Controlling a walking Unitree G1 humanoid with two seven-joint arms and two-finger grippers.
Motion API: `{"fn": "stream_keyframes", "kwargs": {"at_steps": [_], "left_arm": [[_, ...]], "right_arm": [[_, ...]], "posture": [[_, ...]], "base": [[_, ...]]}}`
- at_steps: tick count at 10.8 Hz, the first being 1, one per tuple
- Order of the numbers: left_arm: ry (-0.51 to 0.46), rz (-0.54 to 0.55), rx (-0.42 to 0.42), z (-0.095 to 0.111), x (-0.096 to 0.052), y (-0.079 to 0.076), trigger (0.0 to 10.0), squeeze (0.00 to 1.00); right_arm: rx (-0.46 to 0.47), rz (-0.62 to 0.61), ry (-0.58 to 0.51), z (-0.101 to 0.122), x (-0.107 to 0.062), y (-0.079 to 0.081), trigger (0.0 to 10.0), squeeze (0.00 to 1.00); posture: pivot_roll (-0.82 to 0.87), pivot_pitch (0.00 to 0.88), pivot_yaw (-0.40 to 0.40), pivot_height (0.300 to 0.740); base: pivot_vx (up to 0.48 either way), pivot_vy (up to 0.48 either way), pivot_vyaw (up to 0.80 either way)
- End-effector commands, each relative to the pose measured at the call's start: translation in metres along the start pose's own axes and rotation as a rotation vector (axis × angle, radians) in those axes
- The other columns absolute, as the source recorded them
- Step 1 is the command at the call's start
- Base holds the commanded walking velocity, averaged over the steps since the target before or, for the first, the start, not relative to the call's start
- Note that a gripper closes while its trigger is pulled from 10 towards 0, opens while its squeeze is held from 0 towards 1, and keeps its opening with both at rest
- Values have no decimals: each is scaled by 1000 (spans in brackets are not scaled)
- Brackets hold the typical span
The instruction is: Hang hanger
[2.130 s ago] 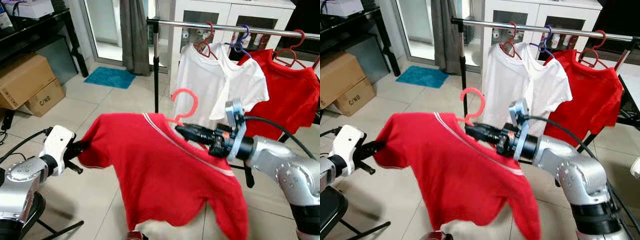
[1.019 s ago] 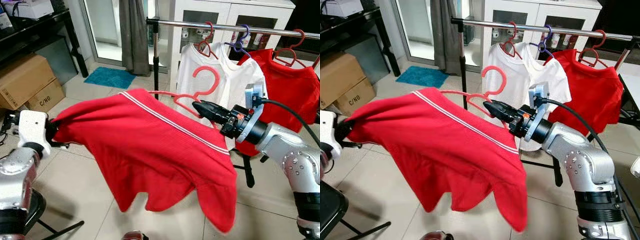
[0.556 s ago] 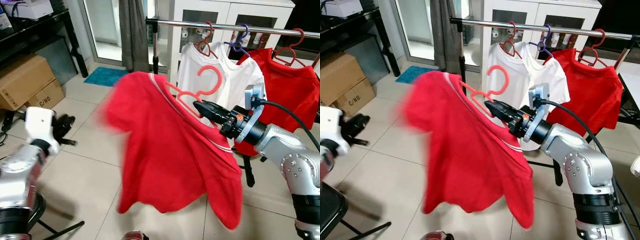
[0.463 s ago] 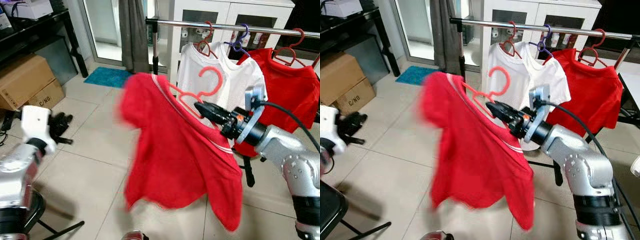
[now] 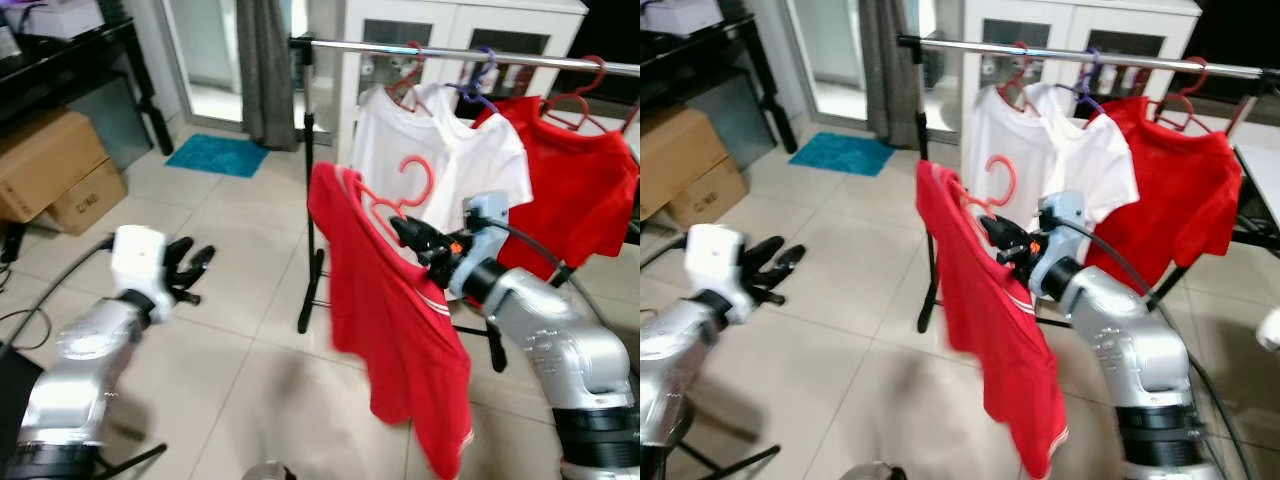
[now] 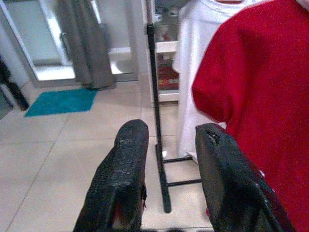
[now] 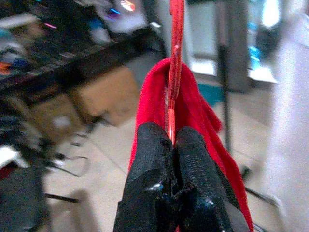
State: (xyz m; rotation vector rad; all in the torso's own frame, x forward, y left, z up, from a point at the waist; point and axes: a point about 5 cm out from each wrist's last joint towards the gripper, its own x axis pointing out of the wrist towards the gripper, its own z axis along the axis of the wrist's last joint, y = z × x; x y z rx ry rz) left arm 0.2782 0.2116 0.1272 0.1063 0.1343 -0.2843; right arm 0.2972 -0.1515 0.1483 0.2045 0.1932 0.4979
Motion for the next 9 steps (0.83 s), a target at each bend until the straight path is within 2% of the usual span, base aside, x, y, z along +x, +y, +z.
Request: {"fn": "stream_keyframes", "kwargs": {"at_steps": [1,3,4,5,6,7,8,9], "left_arm": [[4,23,32,3,4,-8,10000,0],[-50,18,11,17,4,-23,10000,0],[-59,29,-13,18,5,-27,10000,0],[-56,52,-44,18,6,-26,10000,0],[-53,49,-19,18,7,-27,10000,0],[-49,54,-29,19,6,-29,10000,0],[-45,59,-37,19,5,-30,10000,0],[-38,55,-47,18,5,-31,10000,0]], "right_arm": [[-13,-85,36,-14,4,0,10000,0],[49,-165,29,-32,9,3,10000,0],[9,-173,56,-39,9,3,10000,0],[-31,-244,80,-43,6,-7,10000,0],[-34,-261,73,-43,6,-9,10000,0],[-25,-285,43,-41,6,-10,10000,0],[4,-313,24,-39,5,-14,10000,0],[-18,-324,31,-40,4,-17,10000,0]], "posture": [[89,0,27,740],[116,0,30,740],[103,0,25,740],[98,0,29,740],[97,0,30,740],[97,0,30,740],[97,0,30,740],[95,0,26,740]], "base": [[0,0,0],[0,0,0],[259,0,0],[315,0,800],[319,0,800],[319,0,800],[319,0,0],[315,0,0]]}}
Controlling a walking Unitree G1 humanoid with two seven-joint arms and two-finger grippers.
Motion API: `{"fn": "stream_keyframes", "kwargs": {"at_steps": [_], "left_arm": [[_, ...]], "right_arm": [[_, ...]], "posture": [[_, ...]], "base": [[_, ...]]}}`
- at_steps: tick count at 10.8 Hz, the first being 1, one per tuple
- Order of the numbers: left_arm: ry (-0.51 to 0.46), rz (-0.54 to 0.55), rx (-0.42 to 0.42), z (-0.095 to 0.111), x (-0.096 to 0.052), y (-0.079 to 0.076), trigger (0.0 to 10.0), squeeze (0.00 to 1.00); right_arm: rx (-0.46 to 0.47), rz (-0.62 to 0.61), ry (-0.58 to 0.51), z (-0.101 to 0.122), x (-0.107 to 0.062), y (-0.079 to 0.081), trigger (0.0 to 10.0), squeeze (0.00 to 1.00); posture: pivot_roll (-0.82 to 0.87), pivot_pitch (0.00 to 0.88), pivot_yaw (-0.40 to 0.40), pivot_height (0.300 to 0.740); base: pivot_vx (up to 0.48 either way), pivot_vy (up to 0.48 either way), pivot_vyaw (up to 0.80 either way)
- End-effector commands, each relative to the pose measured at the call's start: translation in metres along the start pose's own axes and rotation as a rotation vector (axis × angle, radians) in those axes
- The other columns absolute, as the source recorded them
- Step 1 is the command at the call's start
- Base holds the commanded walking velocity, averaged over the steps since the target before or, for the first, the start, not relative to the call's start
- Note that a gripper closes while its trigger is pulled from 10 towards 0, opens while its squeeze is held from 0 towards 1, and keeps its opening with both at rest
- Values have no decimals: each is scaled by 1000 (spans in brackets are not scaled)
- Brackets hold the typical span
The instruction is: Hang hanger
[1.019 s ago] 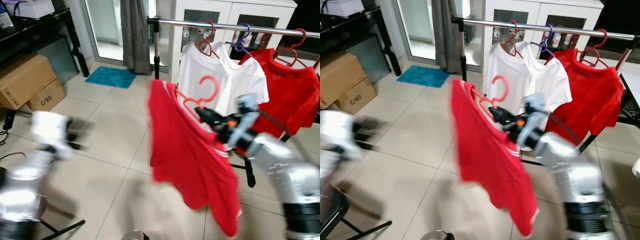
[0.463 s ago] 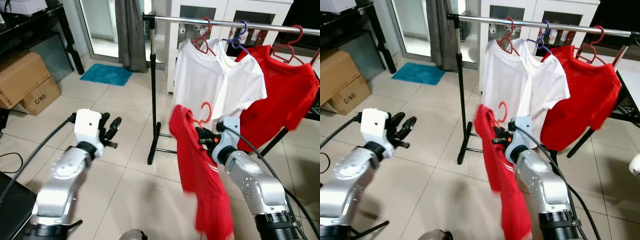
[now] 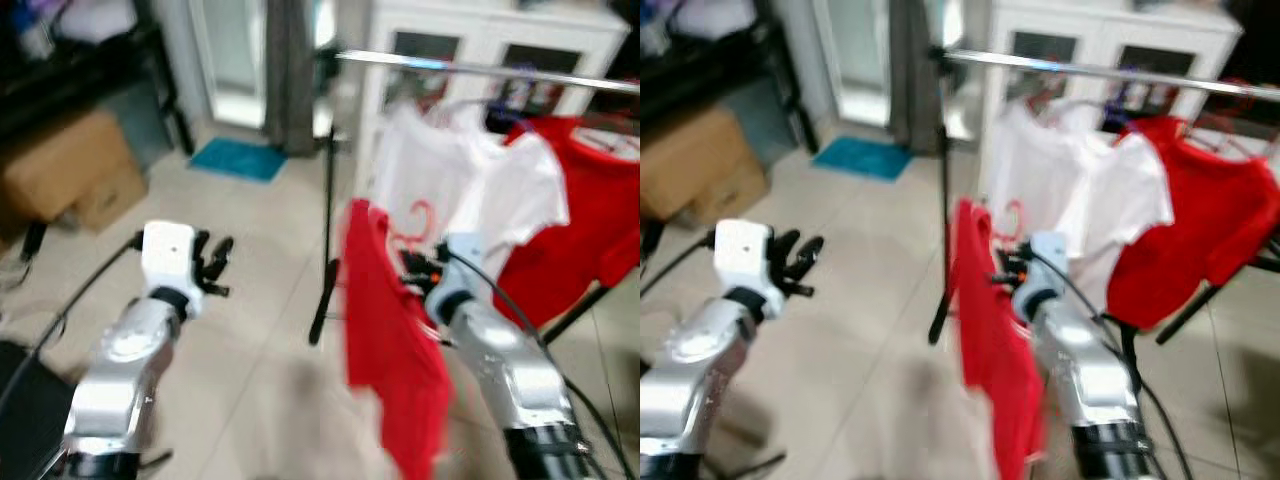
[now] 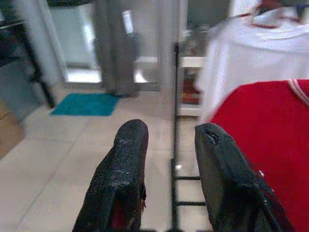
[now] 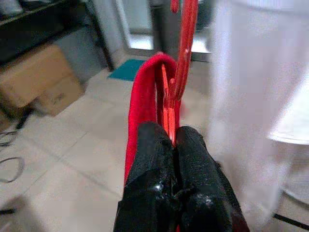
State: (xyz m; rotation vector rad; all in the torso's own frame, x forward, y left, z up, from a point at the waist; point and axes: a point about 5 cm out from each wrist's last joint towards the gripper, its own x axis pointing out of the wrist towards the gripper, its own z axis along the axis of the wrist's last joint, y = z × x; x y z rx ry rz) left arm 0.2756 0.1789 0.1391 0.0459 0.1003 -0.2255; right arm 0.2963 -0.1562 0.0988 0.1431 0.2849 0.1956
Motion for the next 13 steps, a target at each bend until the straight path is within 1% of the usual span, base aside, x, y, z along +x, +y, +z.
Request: {"fn": "stream_keyframes", "kwargs": {"at_steps": [1,5,9,10,12,13], "left_arm": [[2,-4,10,2,0,0,10000,0],[10,-5,9,2,-1,2,10000,0],[15,-14,24,4,0,4,10000,0],[17,-16,25,3,-1,4,10000,0],[22,-23,22,2,-2,3,10000,0],[23,-28,20,1,-3,2,10000,0]], "right_arm": [[-3,-10,-40,8,0,-1,10000,0],[-9,1,-47,8,-2,-1,10000,0],[-11,-4,-49,8,0,0,10000,0],[19,1,-49,8,0,2,10000,0],[-31,-1,14,3,0,1,10000,0],[-77,22,26,-1,-1,3,10000,0]], "posture": [[94,0,27,740],[93,0,29,740],[93,0,31,740],[94,0,30,740],[92,0,30,740],[87,0,32,740]], "base": [[319,0,0],[322,0,0],[323,0,0],[326,0,0],[324,0,0],[326,0,0]]}}
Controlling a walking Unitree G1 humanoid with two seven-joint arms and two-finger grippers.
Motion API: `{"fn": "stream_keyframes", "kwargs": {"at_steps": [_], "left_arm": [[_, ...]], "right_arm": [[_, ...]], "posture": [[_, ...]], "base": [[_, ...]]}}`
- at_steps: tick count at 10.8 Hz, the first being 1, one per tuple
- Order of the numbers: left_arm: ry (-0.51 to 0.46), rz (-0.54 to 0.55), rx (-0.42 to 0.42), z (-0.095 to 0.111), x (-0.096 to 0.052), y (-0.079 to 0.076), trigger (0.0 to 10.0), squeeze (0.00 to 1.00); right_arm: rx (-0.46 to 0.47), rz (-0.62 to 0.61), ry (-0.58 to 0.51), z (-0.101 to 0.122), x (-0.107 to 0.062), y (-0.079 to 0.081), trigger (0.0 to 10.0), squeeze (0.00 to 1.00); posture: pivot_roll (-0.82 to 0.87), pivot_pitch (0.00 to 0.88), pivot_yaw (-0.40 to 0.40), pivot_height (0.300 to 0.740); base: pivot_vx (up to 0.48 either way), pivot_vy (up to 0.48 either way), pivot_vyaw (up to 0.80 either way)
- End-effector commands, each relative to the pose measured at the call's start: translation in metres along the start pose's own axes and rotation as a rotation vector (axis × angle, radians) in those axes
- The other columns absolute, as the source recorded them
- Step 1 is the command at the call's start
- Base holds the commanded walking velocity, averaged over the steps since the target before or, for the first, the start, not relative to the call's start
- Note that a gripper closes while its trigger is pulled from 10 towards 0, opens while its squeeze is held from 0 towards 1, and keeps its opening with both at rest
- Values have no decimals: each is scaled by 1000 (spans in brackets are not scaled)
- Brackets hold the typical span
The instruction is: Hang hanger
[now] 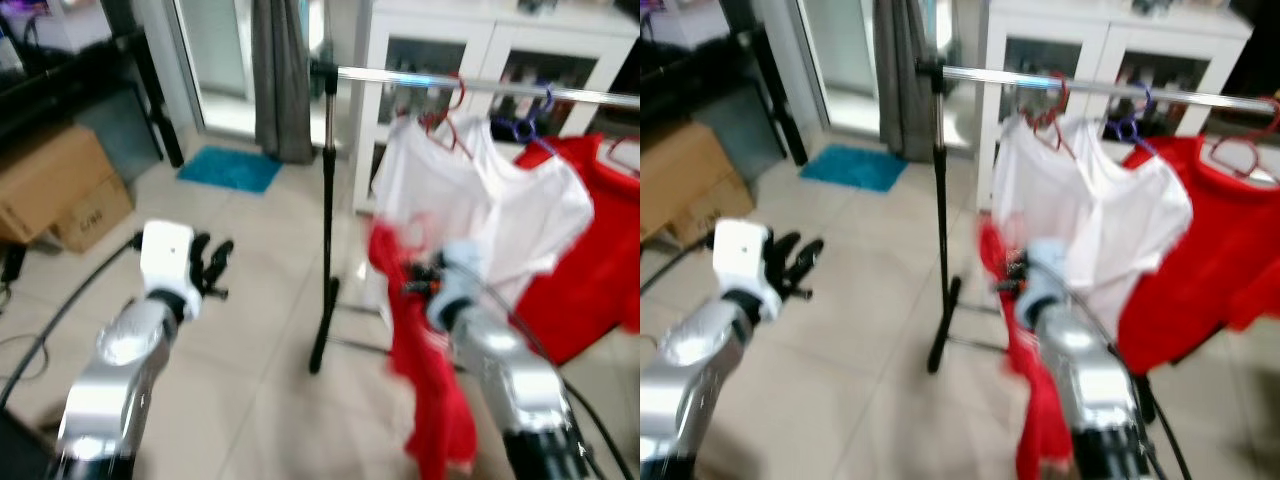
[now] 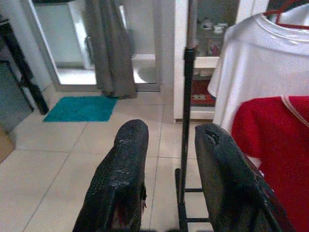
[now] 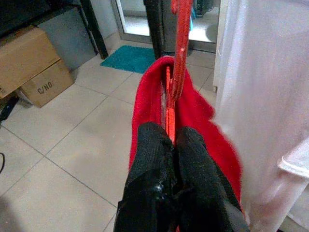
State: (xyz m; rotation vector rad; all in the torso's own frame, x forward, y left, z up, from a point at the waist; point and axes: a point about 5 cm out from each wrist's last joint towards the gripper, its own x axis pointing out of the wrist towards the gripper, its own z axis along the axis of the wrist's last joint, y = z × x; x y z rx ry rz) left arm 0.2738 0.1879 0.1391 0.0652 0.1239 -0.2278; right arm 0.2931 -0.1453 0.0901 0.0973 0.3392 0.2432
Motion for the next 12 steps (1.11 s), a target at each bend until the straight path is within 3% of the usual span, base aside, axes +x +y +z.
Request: {"fn": "stream_keyframes", "kwargs": {"at_steps": [1,5,8,12], "left_arm": [[0,-30,3,1,0,-6,10000,0],[6,-53,17,0,1,-9,10000,0],[10,-80,23,-2,-1,-12,10000,0],[-6,-107,27,2,1,-16,10000,0]], "right_arm": [[-11,-11,-80,12,-5,-5,10000,0],[-67,22,-110,19,-5,-1,10000,0],[-114,-24,-178,34,-5,-5,10000,0],[-100,-55,-294,65,-5,-5,10000,0]], "posture": [[84,0,36,740],[85,0,32,740],[89,0,24,740],[83,0,30,740]], "base": [[322,0,0],[322,0,0],[328,0,0],[329,0,0]]}}
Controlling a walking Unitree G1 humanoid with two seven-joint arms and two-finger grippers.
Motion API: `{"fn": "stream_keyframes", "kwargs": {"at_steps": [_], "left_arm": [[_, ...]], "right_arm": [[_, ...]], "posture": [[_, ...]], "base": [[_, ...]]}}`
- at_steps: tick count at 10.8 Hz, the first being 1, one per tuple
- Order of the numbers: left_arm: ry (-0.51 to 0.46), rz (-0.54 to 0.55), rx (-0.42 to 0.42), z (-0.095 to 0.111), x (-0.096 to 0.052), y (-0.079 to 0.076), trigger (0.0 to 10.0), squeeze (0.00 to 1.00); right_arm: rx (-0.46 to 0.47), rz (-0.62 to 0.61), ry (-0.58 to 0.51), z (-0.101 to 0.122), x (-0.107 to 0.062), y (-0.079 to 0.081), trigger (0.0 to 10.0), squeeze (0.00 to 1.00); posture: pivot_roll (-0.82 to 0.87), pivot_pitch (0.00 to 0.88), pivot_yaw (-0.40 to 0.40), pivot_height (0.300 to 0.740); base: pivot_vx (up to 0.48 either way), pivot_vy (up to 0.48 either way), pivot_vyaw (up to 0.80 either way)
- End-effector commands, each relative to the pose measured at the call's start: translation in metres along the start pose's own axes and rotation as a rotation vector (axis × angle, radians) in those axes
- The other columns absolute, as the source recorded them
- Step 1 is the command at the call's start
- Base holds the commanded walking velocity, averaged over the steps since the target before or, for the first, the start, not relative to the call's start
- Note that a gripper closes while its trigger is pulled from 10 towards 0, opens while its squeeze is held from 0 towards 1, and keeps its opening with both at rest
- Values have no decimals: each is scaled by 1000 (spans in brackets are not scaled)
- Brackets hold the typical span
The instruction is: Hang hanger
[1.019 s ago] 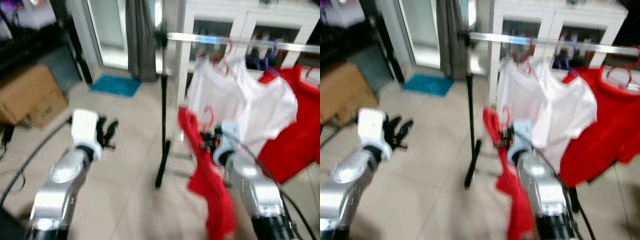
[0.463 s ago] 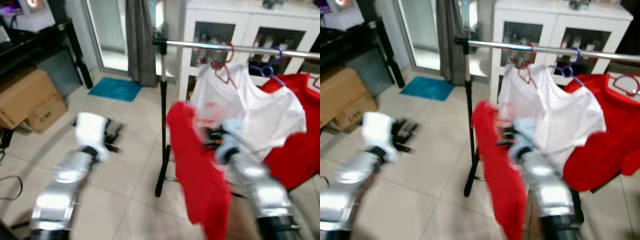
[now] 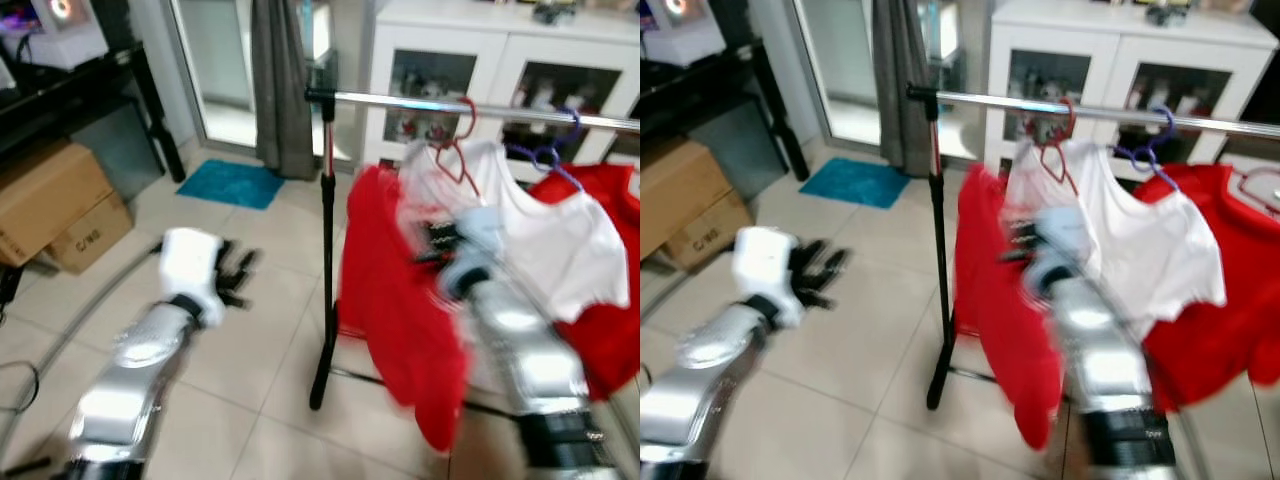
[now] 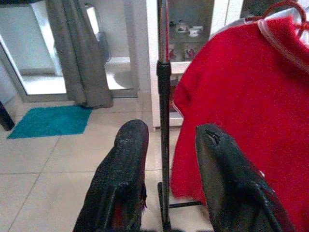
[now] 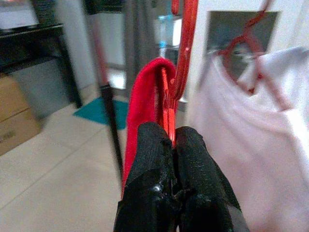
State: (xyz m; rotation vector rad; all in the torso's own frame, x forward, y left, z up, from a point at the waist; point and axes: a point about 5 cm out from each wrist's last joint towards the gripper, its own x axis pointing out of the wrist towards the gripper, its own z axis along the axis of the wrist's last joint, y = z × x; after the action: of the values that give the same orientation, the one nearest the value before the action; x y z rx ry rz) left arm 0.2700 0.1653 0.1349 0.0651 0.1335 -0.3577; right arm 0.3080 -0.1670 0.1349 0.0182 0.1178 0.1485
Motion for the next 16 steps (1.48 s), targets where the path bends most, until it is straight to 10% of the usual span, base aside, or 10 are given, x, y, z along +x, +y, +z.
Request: {"fn": "stream_keyframes", "kwargs": {"at_steps": [1,16], "left_arm": [[-13,20,15,5,-1,7,10000,0],[-4,-68,-4,-4,-5,-8,10000,0]], "right_arm": [[-8,36,-92,21,5,12,10000,0],[18,-18,-121,30,6,8,10000,0]], "posture": [[83,0,30,740],[84,0,-21,740]], "base": [[337,0,0],[300,0,-53]]}}
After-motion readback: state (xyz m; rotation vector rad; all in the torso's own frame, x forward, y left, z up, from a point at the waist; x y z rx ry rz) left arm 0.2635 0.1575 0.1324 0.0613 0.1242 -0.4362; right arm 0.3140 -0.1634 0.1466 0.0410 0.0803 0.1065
